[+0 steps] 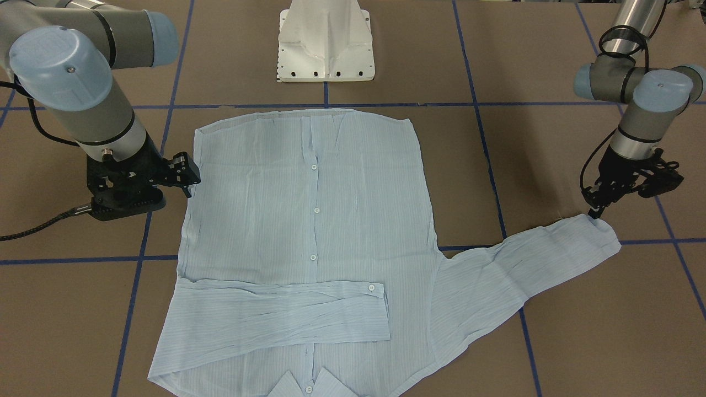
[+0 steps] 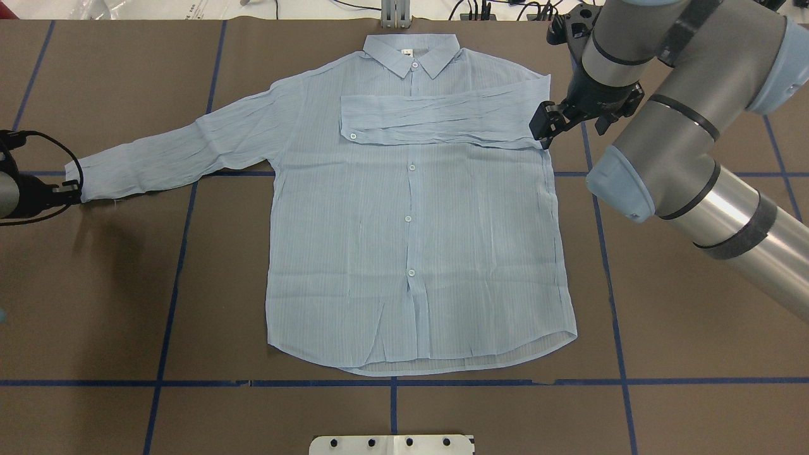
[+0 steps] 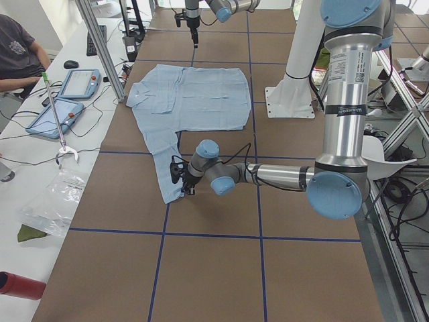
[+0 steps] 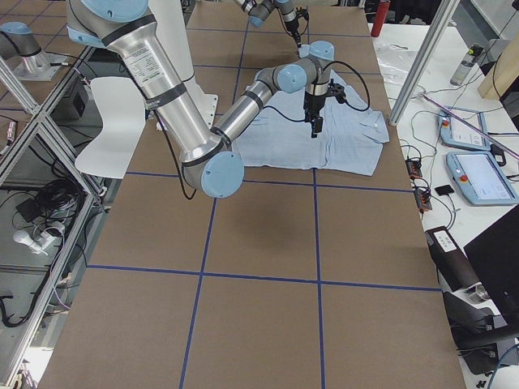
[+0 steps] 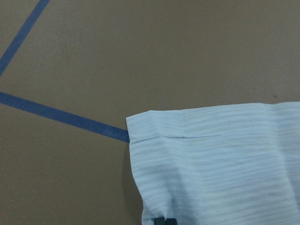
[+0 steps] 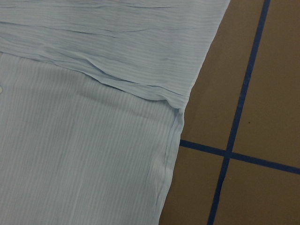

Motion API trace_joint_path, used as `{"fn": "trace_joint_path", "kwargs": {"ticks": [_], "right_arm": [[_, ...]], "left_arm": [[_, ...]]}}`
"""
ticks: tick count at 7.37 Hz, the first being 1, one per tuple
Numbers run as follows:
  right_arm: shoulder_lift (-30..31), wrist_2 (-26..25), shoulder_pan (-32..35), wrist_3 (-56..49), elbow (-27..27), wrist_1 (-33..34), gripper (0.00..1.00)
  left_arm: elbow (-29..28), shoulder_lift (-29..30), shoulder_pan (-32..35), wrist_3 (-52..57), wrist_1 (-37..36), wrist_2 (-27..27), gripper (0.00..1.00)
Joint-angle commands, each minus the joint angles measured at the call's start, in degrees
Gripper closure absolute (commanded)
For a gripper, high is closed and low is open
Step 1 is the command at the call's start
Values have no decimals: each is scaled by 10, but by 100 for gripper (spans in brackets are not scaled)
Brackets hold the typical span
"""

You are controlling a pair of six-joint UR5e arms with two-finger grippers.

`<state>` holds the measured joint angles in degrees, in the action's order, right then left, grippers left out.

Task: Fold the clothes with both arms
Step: 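Grasp and lift the other cuff with the left gripper while the right arm withdraws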

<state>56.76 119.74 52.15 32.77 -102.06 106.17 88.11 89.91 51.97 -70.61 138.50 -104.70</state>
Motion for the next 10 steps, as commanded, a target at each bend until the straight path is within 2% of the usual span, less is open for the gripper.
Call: {"fn": "trace_joint_path", "kwargs": {"ticks": [1, 2, 4, 6, 8, 10], "right_arm": [[13, 2, 1, 0, -9, 1, 0], [33, 7, 2, -3, -27, 3, 0], [42, 12, 11, -6, -28, 5, 0], [76, 25, 25, -9, -44, 2, 0], [121, 27, 59, -83, -54, 3, 0], [138, 35, 87, -127, -53, 5, 0]], "left_arm": [[74, 18, 35, 12, -92, -39, 100], [93, 63, 37, 12, -175, -38, 100], [99, 162, 38, 11, -278, -37, 100], [91, 301, 37, 8, -432, -35, 100], [77, 398, 33, 1, -517, -38, 100], [-24, 507, 24, -73, -516, -40, 100]]}}
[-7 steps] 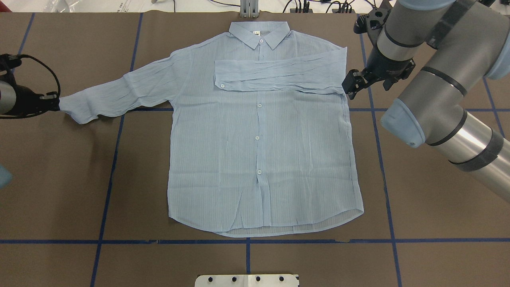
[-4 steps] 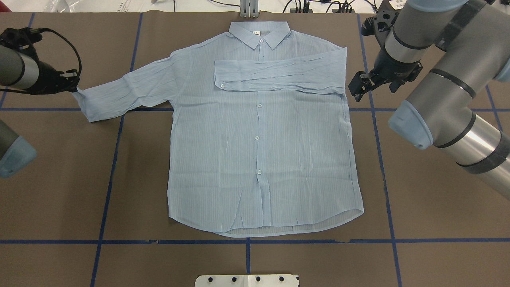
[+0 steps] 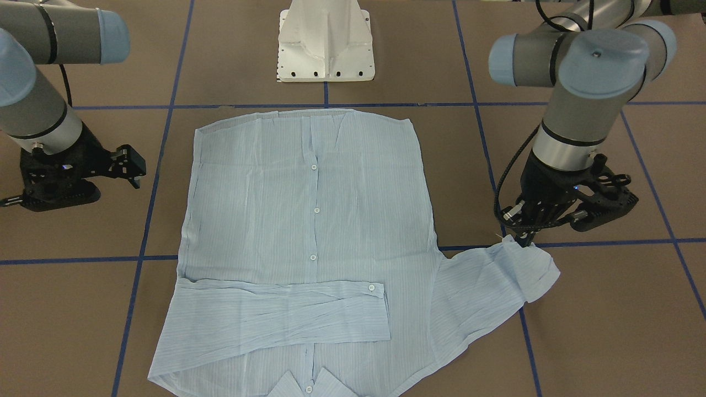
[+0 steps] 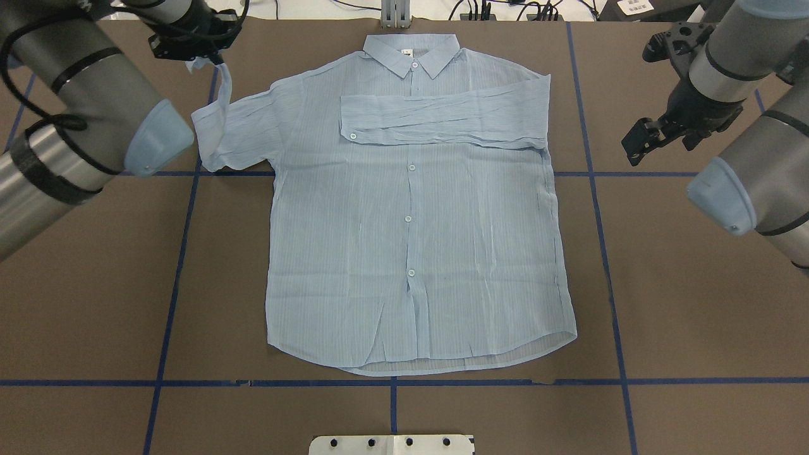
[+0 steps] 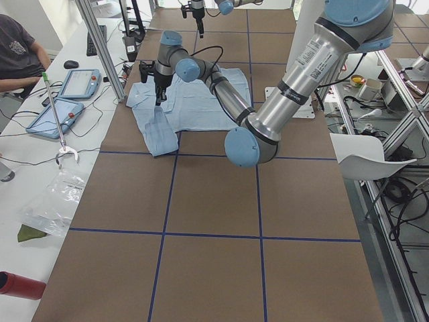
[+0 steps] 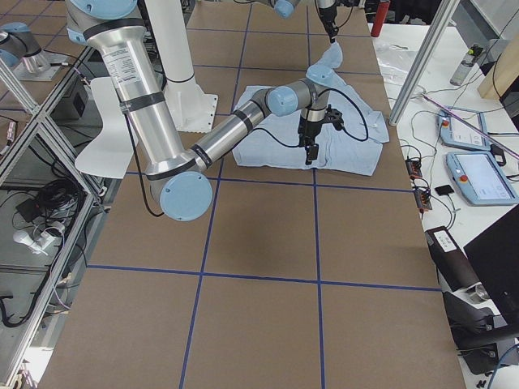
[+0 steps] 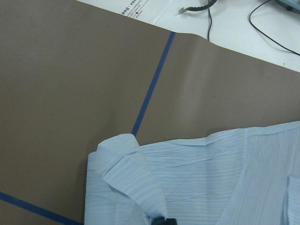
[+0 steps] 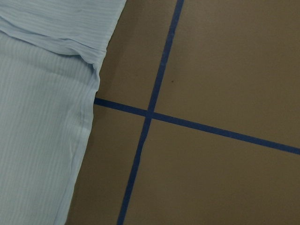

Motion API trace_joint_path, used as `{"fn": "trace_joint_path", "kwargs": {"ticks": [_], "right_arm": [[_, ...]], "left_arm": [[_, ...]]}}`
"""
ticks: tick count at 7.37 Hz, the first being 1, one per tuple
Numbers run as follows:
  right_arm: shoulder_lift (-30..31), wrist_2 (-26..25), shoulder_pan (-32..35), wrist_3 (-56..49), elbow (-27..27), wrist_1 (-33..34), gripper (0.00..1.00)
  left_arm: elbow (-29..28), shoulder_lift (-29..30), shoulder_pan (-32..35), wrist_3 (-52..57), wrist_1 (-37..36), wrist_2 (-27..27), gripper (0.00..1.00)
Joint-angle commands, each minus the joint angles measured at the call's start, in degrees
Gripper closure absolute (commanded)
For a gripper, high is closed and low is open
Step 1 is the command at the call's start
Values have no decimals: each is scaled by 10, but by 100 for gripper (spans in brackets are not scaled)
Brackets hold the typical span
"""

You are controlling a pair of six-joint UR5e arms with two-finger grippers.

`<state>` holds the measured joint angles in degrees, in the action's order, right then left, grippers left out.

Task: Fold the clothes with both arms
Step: 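Carry the sleeve with the left gripper across the chest toward the folded sleeve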

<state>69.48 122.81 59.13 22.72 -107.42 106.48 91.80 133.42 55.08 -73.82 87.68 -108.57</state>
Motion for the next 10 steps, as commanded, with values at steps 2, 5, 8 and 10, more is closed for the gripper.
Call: {"fn": "trace_joint_path", "kwargs": {"ticks": [2, 5, 8, 10], "right_arm": [[16, 16, 23, -27, 0, 1, 0], [25, 17, 25, -27, 2, -2, 0], [26, 16, 24, -27, 4, -2, 0], [29, 17, 24, -28, 5, -2, 0]], "left_arm": [[-128, 164, -31, -165, 20, -34, 100], [-144, 171, -100, -254, 84, -45, 100], [-159, 163, -128, -281, 118, -41, 100], [-188, 169, -138, -305, 177, -41, 100]]}}
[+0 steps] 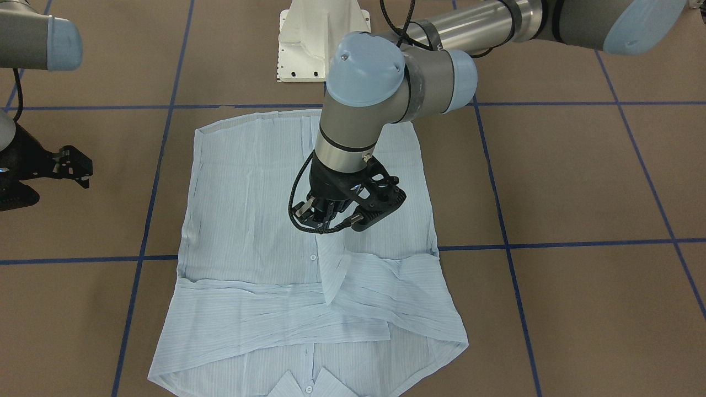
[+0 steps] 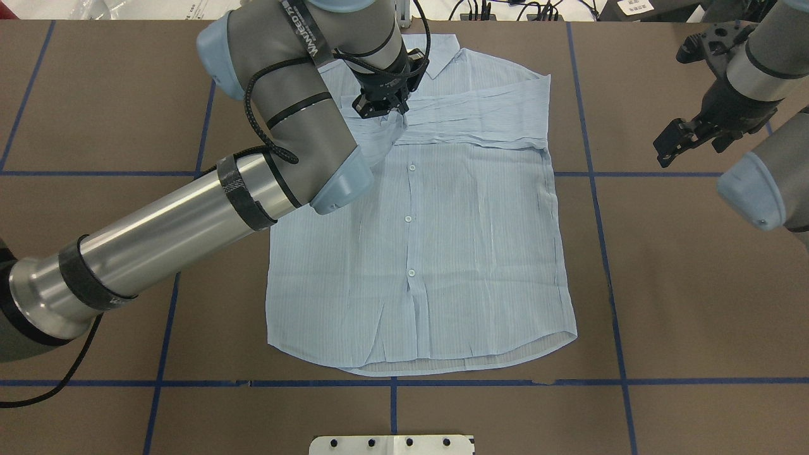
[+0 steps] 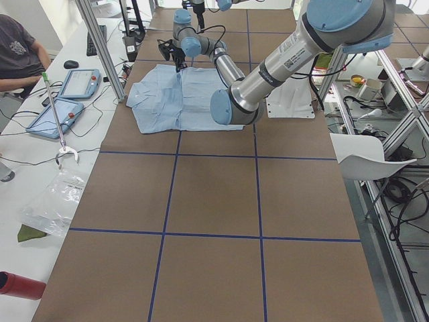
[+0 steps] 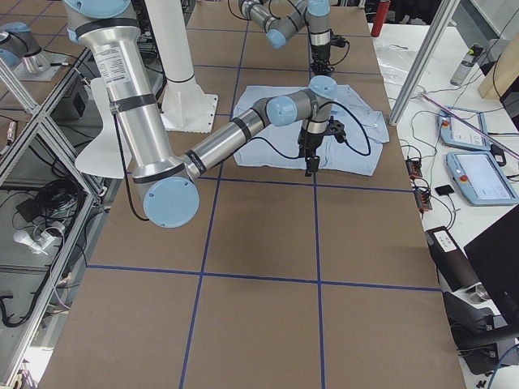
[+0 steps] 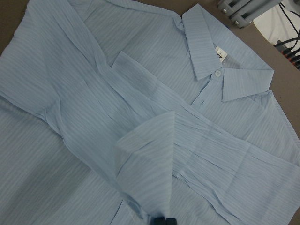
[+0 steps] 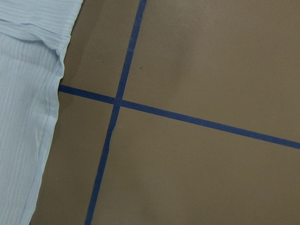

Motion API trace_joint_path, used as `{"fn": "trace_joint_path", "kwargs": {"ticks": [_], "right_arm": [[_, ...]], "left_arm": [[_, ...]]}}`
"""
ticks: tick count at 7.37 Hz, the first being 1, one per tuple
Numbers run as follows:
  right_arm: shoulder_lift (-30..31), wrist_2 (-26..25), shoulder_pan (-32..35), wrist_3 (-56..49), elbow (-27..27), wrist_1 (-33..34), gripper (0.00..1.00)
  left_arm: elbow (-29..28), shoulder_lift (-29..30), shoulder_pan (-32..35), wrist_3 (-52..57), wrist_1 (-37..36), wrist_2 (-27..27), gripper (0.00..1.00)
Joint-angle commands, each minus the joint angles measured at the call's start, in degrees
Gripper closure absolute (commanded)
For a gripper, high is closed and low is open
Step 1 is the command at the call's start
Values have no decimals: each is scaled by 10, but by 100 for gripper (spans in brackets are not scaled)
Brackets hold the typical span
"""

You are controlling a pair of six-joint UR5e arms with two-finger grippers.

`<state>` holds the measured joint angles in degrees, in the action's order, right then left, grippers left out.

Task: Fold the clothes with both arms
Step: 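Carry the sleeve with the left gripper across the chest toward the folded sleeve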

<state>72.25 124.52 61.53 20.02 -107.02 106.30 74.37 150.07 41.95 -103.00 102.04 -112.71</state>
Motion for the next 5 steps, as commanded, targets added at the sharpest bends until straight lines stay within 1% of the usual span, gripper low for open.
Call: {"fn": "trace_joint_path", "kwargs": {"ticks": [1, 4, 5], "right_arm": [[3, 3, 0, -1, 1, 0, 0], [6, 9, 1, -1, 1, 0, 0], [10, 9, 1, -1, 1, 0, 0]], "left_arm": [[-29, 8, -15, -19, 48, 0, 100], [-99, 42, -20, -33, 123, 1, 100], [-110, 42, -19, -33, 147, 1, 100]]}}
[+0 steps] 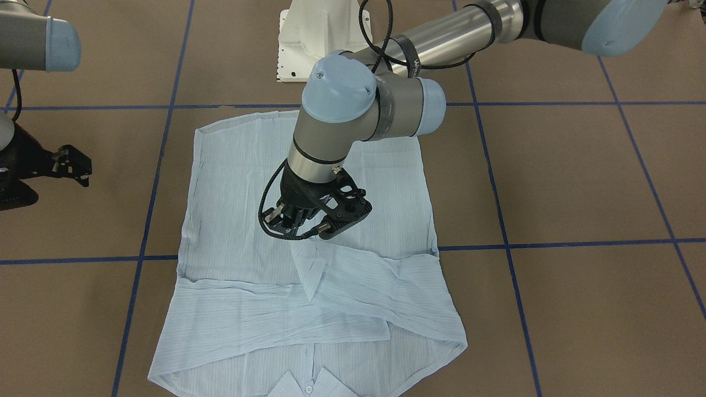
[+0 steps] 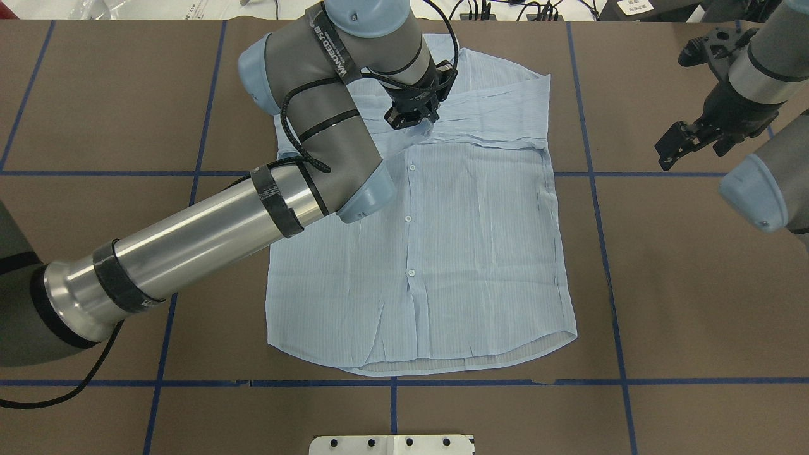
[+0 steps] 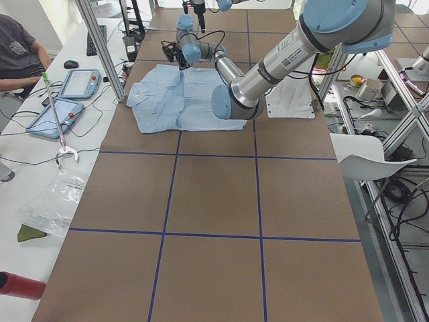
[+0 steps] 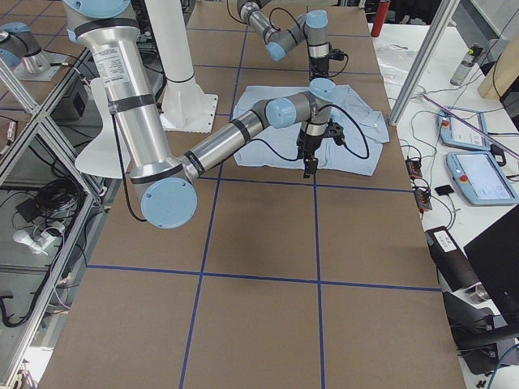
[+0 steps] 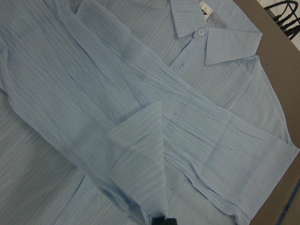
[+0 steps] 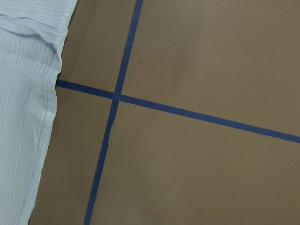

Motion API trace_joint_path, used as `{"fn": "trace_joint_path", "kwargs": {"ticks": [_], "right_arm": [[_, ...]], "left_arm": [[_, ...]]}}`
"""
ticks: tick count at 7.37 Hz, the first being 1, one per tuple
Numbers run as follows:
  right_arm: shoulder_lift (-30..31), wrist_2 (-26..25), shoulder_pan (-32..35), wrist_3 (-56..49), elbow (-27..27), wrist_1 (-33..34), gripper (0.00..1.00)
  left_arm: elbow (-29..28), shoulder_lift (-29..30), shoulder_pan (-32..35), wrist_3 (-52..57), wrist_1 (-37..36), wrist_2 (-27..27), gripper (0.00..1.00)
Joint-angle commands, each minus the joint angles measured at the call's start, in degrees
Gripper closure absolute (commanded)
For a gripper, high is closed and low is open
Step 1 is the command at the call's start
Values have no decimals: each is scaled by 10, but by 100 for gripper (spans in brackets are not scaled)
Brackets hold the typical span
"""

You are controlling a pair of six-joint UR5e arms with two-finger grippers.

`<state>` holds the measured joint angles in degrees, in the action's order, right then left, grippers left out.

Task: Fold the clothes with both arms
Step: 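Carry the sleeve with the left gripper across the chest toward the folded sleeve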

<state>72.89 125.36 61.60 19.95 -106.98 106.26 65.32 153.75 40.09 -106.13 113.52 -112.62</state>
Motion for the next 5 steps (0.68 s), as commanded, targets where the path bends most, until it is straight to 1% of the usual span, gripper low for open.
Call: {"fn": "trace_joint_path", "kwargs": {"ticks": [1, 4, 5], "right_arm": [[4, 1, 0, 0, 0, 0, 0], [5, 0, 0, 0, 2, 0, 0], [5, 0, 2, 0, 2, 0, 0]], "left_arm": [[-33, 5, 0, -2, 57, 13, 100], [-42, 8, 0, -7, 104, 19, 100], [-59, 8, 0, -8, 130, 19, 100]]}}
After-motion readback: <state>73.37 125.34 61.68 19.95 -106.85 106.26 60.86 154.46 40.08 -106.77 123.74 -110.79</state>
